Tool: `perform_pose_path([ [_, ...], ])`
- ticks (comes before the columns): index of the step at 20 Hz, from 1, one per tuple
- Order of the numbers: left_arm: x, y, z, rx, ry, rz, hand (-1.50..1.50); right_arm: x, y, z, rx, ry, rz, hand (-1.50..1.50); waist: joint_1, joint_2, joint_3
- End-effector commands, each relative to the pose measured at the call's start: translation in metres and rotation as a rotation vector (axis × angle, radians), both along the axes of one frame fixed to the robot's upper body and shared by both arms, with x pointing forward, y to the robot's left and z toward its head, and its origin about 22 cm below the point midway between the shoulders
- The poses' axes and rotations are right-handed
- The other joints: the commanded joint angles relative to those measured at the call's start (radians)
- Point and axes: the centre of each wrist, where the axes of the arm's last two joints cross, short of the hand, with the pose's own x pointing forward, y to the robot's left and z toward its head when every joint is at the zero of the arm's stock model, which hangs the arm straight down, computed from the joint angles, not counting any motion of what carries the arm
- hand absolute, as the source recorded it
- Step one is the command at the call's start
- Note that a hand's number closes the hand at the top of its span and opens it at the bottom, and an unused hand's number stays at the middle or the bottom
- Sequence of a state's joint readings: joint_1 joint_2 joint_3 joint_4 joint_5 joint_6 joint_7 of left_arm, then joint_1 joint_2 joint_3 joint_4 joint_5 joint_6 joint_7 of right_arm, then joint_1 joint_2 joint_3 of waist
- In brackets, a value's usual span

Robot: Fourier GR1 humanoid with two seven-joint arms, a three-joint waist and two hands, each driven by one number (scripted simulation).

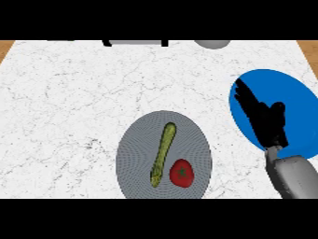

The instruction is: Pick the squash from the placemat and place it in the plate

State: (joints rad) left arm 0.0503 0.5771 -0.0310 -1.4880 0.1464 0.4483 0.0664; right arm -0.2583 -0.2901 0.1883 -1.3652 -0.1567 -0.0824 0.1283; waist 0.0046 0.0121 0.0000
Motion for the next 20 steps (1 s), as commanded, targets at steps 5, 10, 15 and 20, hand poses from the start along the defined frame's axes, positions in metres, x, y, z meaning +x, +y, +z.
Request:
perform_pose_path([
  [5, -0.01, -0.076, -0.051, -0.35, 0.225, -0.189, 0.0, 0.019, 0.003, 0.079, 0.034, -0.419, -0.143, 1.5, -0.035, -0.017, -0.003],
  [10, -0.011, -0.114, -0.062, -0.502, 0.254, -0.299, 0.0, -0.005, -0.016, 0.031, -0.25, -0.422, -0.538, -1.5, -0.069, -0.019, -0.004],
  [15, -0.009, -0.123, -0.068, -0.541, 0.273, -0.356, 0.0, -0.065, 0.029, -0.002, -0.136, -0.547, -0.568, -1.5, -0.025, -0.015, 0.0],
  [20, 0.017, -0.121, -0.05, -0.495, 0.239, -0.374, 0.0, -0.09, 0.04, 0.018, -0.256, -0.47, -0.477, -1.5, -0.012, -0.014, -0.001],
])
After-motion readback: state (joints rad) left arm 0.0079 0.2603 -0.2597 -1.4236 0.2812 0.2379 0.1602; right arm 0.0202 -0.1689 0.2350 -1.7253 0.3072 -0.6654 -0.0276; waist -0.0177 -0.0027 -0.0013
